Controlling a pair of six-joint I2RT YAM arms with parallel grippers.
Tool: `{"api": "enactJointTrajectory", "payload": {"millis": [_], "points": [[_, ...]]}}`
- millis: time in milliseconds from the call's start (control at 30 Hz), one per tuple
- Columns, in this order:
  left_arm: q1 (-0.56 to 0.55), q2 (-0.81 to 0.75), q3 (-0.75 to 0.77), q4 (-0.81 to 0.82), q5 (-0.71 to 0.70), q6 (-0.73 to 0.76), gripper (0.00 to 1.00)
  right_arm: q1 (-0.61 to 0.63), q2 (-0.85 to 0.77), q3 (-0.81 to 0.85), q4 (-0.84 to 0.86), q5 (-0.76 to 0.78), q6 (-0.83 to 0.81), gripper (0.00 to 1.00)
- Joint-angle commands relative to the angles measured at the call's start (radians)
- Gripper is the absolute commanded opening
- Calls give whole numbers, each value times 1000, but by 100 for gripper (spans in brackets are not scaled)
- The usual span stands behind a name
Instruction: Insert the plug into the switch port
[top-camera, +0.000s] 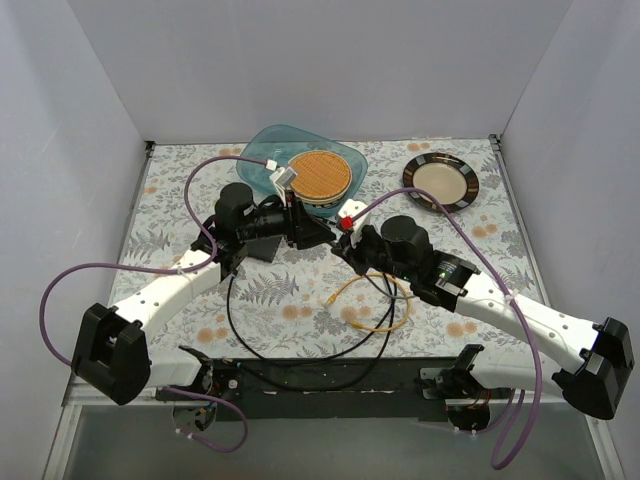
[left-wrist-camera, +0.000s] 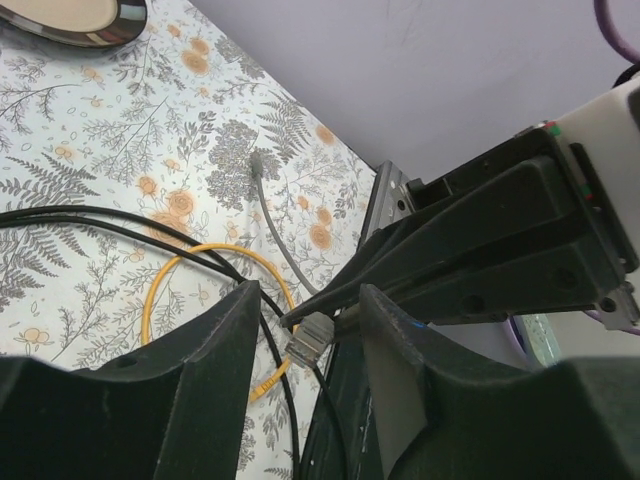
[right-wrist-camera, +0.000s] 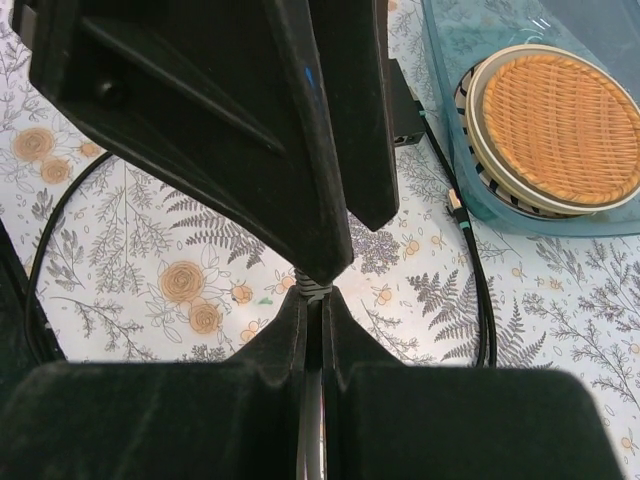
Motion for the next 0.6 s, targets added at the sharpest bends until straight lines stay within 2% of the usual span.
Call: {"api": "enactJointTrajectory", "payload": {"millis": [0, 100, 133, 167, 267, 333, 367, 433, 467, 567], "points": [[-12, 0, 44, -44, -15, 51, 41, 12, -23, 53, 45, 11, 6, 1], [-17, 6, 52, -54, -8, 57, 19, 12, -27, 49, 49, 25, 7, 1], [-19, 8, 52, -54, -6, 57, 5, 12, -27, 46, 51, 25, 10, 1], [-19, 9, 53, -52, -3, 57, 0, 12, -26, 46, 52, 25, 10, 1], [-25, 2, 50, -45, -2, 59, 0, 12, -21, 46, 51, 19, 9, 3], [-29, -20, 39, -35, -6, 71, 0, 12, -26, 49, 55, 30, 21, 29], [-29, -31, 35, -32, -9, 77, 0, 12, -36, 49, 57, 39, 26, 49], [-31, -63, 15, -18, -14, 92, 0, 10, -73, 48, 66, 53, 33, 67], [-31, -75, 6, -12, -15, 95, 0, 10, -84, 46, 66, 51, 35, 79], [-32, -110, -16, 3, -28, 106, 0, 1, -125, 57, 104, 24, 46, 90]]}}
